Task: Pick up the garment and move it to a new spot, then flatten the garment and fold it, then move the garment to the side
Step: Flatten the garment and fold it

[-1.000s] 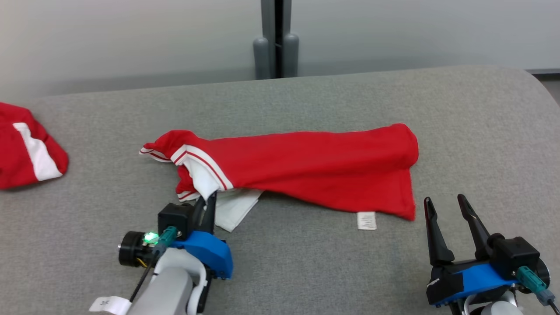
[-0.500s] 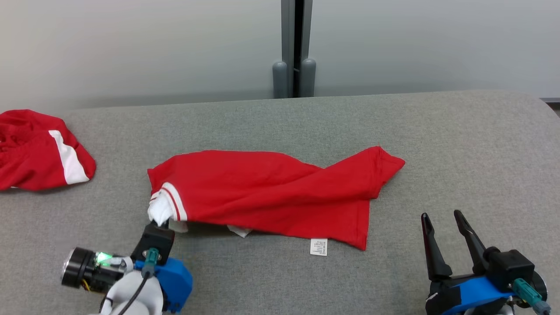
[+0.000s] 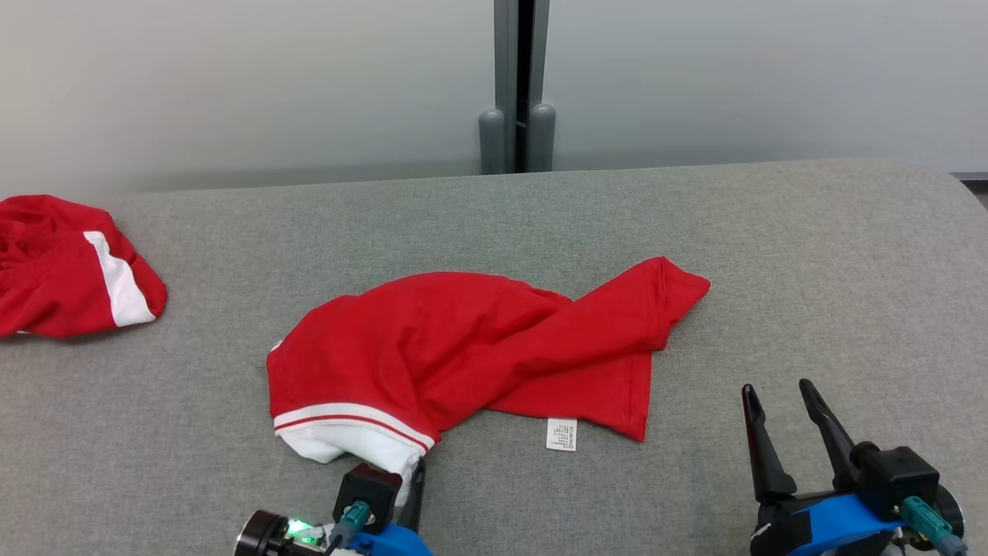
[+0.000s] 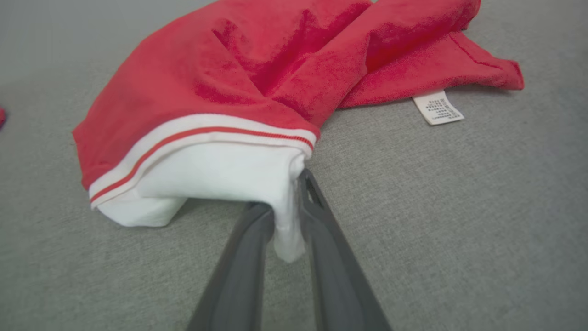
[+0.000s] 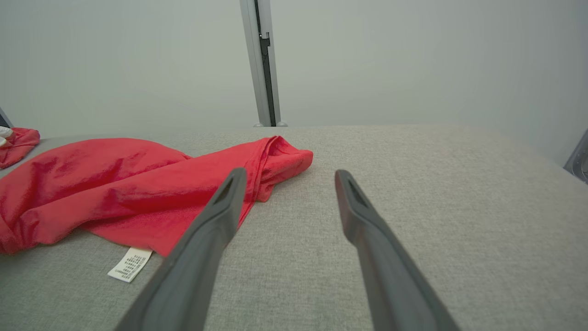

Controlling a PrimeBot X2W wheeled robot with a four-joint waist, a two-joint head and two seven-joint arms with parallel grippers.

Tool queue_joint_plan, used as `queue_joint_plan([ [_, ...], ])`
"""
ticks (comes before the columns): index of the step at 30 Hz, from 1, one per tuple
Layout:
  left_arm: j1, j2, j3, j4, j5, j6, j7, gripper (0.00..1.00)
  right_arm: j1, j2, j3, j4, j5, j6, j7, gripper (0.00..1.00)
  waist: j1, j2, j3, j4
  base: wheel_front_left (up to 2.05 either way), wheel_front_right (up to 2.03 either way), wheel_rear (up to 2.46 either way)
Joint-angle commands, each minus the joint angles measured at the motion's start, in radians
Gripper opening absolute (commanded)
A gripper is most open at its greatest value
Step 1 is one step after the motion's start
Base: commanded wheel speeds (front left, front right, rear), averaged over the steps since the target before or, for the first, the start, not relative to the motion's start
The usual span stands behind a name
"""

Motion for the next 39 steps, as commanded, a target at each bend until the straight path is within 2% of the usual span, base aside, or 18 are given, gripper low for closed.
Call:
queue_joint_plan([
  [1, -0.006, -0.003, 0.009, 0.005, -0.006, -0.006, -0.012, 1.0, -0.002, -0.002, 0.0, 0.001, -0.004, 0.0, -0.004, 1.0, 0.0001, 0.0, 0.0, -0.001, 0.0, 0.0, 0.0],
  [4, -0.012, -0.035, 0.029, 0.014, -0.053, -0.024, -0.054, 1.0, 0.001, -0.002, -0.005, 0.003, -0.007, 0.0, -0.004, 1.0, 0.0001, 0.0, -0.003, -0.001, 0.0, 0.0, 0.0],
  [9, -0.021, -0.052, 0.063, -0.006, -0.099, -0.041, -0.122, 1.0, 0.007, -0.002, -0.017, 0.008, -0.012, 0.0, -0.004, 1.0, 0.0001, 0.0, -0.009, 0.006, 0.0, 0.0, 0.0],
  [15, -0.031, -0.05, 0.104, -0.055, -0.112, -0.023, -0.199, 1.0, 0.002, -0.002, -0.023, 0.014, -0.015, 0.0, -0.004, 1.0, 0.0001, 0.0, -0.016, 0.024, 0.0, 0.0, 0.0],
  [19, -0.019, -0.045, 0.137, -0.04, -0.134, -0.009, -0.229, 1.0, -0.005, -0.002, -0.02, 0.015, -0.014, 0.0, -0.004, 1.0, 0.0001, 0.0, -0.017, 0.031, 0.0, 0.0, 0.0],
  [25, -0.024, -0.022, 0.205, 0.081, -0.188, -0.001, -0.245, 1.0, -0.018, -0.002, -0.015, 0.008, -0.017, 0.0, -0.004, 1.0, 0.0001, 0.0, -0.002, 0.028, 0.0, 0.0, 0.0],
  [30, -0.075, -0.013, 0.246, 0.208, -0.236, -0.028, -0.234, 1.0, -0.029, -0.002, -0.015, 0.006, -0.025, 0.0, -0.004, 1.0, 0.0001, 0.0, 0.02, 0.017, 0.0, 0.0, 0.0],
  [34, -0.125, -0.021, 0.25, 0.293, -0.26, -0.057, -0.211, 1.0, -0.038, -0.002, -0.015, 0.004, -0.028, 0.0, -0.004, 1.0, 0.0001, 0.0, 0.036, 0.005, 0.0, 0.0, 0.0],
  [39, -0.185, -0.022, 0.225, 0.401, -0.252, -0.058, -0.147, 1.0, -0.045, -0.002, -0.013, 0.006, -0.03, 0.0, -0.004, 1.0, 0.0001, 0.0, 0.046, -0.01, 0.0, 0.0, 0.0],
])
